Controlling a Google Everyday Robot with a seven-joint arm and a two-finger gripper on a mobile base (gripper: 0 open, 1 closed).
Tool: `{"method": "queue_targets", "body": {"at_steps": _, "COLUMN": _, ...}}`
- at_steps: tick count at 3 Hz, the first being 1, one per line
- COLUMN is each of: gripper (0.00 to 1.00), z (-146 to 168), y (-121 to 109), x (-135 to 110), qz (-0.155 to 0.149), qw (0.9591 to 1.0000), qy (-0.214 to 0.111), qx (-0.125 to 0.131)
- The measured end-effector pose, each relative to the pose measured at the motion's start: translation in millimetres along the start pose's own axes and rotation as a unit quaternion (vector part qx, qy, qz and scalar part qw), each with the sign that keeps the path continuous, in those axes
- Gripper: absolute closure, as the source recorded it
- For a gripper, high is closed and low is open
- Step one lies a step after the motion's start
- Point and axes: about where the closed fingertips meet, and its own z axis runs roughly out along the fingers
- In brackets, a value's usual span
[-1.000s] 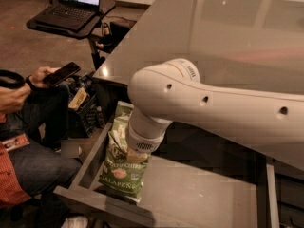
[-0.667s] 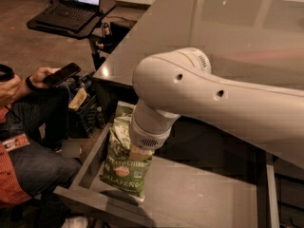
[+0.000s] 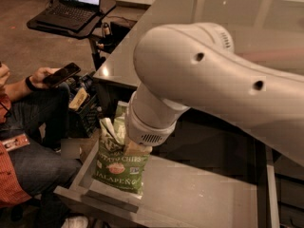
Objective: Pick green jalapeno chip bag from top drawer and place on counter
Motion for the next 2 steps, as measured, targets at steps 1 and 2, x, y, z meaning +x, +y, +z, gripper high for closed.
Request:
{"method": "queue_targets", "body": {"at_steps": 1, "gripper": 1.00, "z": -26.7, "y": 8.4, "x": -16.5, "qz": -0.040, "qw": 0.9989, "qy": -0.018, "qx": 0.018}}
{"method": "queue_targets", "body": {"at_steps": 2, "gripper": 1.00, "z": -26.8, "y": 8.4, "x": -16.6, "qz": -0.040, "qw": 0.9989, "qy": -0.018, "qx": 0.018}}
